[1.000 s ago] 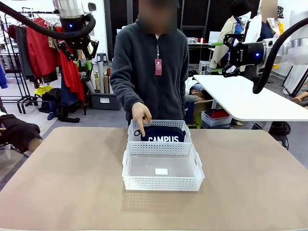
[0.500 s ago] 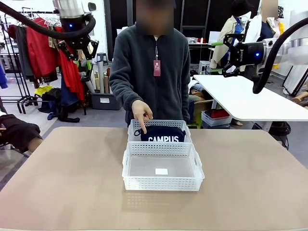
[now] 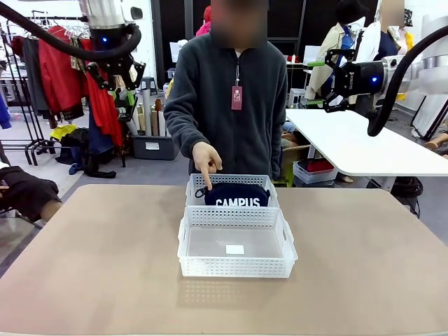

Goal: Distribute items into two baskets.
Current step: Place the picked Stapler into the Organizing basket as instructed by the person.

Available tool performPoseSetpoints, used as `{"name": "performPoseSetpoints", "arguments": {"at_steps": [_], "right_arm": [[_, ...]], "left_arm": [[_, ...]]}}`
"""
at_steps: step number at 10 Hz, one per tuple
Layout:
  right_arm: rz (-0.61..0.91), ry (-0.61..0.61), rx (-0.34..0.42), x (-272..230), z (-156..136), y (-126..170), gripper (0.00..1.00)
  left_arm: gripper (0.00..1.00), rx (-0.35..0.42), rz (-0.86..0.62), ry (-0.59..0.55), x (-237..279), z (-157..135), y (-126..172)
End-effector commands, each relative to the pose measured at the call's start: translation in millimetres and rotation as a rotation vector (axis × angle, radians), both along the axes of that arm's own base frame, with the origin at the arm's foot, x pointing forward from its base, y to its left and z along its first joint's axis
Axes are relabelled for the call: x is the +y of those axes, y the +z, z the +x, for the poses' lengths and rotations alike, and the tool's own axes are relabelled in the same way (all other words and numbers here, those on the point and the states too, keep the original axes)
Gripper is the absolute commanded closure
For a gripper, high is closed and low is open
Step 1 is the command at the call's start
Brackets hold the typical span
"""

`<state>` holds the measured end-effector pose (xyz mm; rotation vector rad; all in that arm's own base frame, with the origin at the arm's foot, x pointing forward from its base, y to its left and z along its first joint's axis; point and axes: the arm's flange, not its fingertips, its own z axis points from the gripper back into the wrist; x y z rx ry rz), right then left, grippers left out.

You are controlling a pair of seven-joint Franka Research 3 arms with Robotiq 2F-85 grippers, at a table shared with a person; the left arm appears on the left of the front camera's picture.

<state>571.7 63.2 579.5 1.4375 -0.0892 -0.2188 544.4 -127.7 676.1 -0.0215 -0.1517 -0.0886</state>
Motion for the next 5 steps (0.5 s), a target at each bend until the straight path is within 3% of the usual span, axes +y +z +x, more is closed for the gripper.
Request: {"name": "performPoseSetpoints", "arguments": {"at_steps": [1,5], "right_arm": [[0.001,-0.007,0.006,2,-1,4,0.00],[0.001,-0.007,0.006,2,-1,4,0.00]], "left_arm": [[1.00,0.051,0.098,-0.213,-8,-6,5],[1.00,0.093,0.090,-0.713,-64,-23,-6]]}}
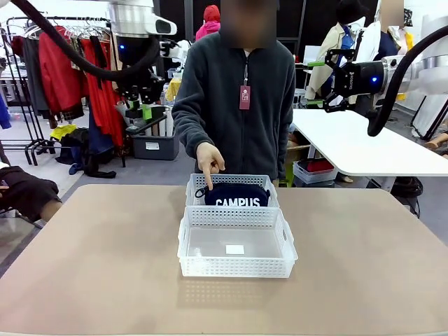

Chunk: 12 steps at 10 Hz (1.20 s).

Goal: Distribute items into two baskets.
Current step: Place the picked Stapler into the Organizing basket as instructed by the person.

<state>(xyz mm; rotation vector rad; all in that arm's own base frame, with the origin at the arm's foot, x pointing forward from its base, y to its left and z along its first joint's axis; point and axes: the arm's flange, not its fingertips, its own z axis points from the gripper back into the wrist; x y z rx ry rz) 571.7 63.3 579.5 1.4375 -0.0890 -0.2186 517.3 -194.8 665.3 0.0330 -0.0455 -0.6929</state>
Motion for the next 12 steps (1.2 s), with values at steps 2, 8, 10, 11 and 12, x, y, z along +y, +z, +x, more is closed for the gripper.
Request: {"name": "performPoseSetpoints", "arguments": {"at_steps": [2,8,10,11,12], "right_arm": [[0.001,-0.007,0.006,1,-1,4,0.00],[0.001,-0.007,0.006,1,-1,4,0.00],[0.001,-0.007,0.006,1,-1,4,0.00],[0.001,-0.007,0.006,1,-1,4,0.00],[0.001,-0.007,0.006,1,-1,4,0.00]], "left_arm": [[1.00,0.038,-0.039,-0.310,-23,-3,0],[1.00,0.034,-0.048,-0.650,-75,-14,-8],[1.00,0.038,-0.031,-0.638,-78,-18,-14],[1.00,0.038,-0.031,-0.638,-78,-18,-14],[1.00,0.038,-0.031,-0.638,-78,-18,-14]]}}
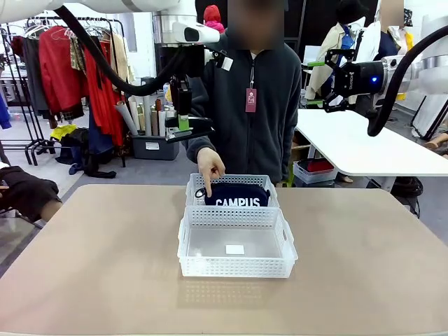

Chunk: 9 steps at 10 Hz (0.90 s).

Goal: Distribute items into two baskets.
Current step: Place the picked Stapler into the Organizing basket as instructed by the person.

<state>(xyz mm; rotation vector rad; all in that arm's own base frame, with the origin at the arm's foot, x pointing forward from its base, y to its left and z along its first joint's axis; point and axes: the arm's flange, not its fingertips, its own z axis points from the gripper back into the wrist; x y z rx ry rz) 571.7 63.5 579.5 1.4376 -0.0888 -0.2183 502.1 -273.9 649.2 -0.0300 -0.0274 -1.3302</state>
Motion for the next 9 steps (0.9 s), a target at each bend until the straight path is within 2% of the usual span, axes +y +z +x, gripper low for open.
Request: {"name": "performPoseSetpoints", "arguments": {"at_steps": [1,3,4,7,9], "right_arm": [[0.001,-0.008,0.006,1,-1,4,0.00],[0.001,-0.008,0.006,1,-1,4,0.00],[0.001,-0.008,0.006,1,-1,4,0.00],[0.001,-0.008,0.006,1,-1,4,0.00],[0.001,-0.008,0.006,1,-1,4,0.00]], "left_arm": [[1.00,-0.004,0.001,0.000,1,-3,2],[1.00,0.000,0.000,-0.001,-1,0,0],[1.00,0.002,0.038,-0.064,-8,-1,-11],[1.00,0.066,0.008,-0.152,-39,4,-62],[1.00,0.069,0.024,-0.193,-69,-5,-93]]}}
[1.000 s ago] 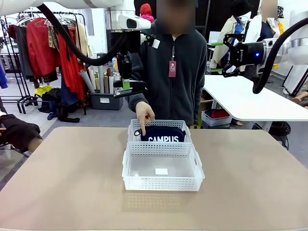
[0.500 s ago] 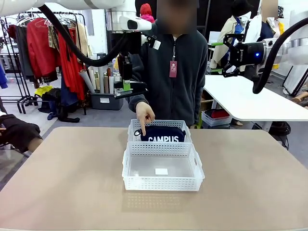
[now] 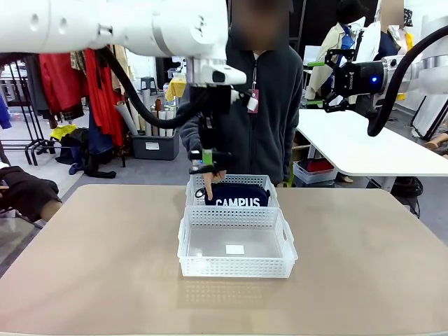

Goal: Distribute items into two baskets.
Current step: Place the picked Stapler into the Organizing basket as instructed by the person.

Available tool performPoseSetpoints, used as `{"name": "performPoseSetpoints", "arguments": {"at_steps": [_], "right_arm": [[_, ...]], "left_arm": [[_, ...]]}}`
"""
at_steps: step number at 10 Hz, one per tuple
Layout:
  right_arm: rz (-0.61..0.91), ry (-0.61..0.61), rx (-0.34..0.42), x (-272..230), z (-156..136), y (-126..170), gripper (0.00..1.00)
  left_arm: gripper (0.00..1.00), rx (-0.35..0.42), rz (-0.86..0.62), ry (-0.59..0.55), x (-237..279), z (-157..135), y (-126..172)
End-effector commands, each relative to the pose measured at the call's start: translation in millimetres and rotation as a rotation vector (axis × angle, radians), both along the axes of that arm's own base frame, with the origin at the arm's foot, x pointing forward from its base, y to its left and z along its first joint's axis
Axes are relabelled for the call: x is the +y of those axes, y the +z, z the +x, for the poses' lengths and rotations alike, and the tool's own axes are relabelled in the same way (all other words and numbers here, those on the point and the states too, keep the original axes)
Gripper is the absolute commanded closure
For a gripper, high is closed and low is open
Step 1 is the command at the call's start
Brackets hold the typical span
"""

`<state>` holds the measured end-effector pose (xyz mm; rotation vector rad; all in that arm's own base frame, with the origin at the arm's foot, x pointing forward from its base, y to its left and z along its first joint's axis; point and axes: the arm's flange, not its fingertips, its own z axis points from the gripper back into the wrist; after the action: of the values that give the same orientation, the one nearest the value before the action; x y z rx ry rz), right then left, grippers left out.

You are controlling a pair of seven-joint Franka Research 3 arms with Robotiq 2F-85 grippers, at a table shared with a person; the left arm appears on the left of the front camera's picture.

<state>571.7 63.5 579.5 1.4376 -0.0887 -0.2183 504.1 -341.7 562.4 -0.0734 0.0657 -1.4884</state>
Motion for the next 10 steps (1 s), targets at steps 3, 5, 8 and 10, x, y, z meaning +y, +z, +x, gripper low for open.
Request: {"name": "performPoseSetpoints", "arguments": {"at_steps": [3,5,8,10], "right_arm": [[0.001,-0.008,0.006,1,-1,4,0.00],[0.001,-0.008,0.006,1,-1,4,0.00],[0.001,-0.008,0.006,1,-1,4,0.00],[0.001,-0.008,0.006,1,-1,4,0.00]], "left_arm": [[1.00,-0.076,0.017,-0.001,-31,-14,-62],[1.00,-0.119,0.054,0.032,-57,-25,-88],[1.00,-0.129,0.082,-0.018,-73,-44,-114],[1.00,-0.091,0.068,-0.023,-79,-39,-111]]}}
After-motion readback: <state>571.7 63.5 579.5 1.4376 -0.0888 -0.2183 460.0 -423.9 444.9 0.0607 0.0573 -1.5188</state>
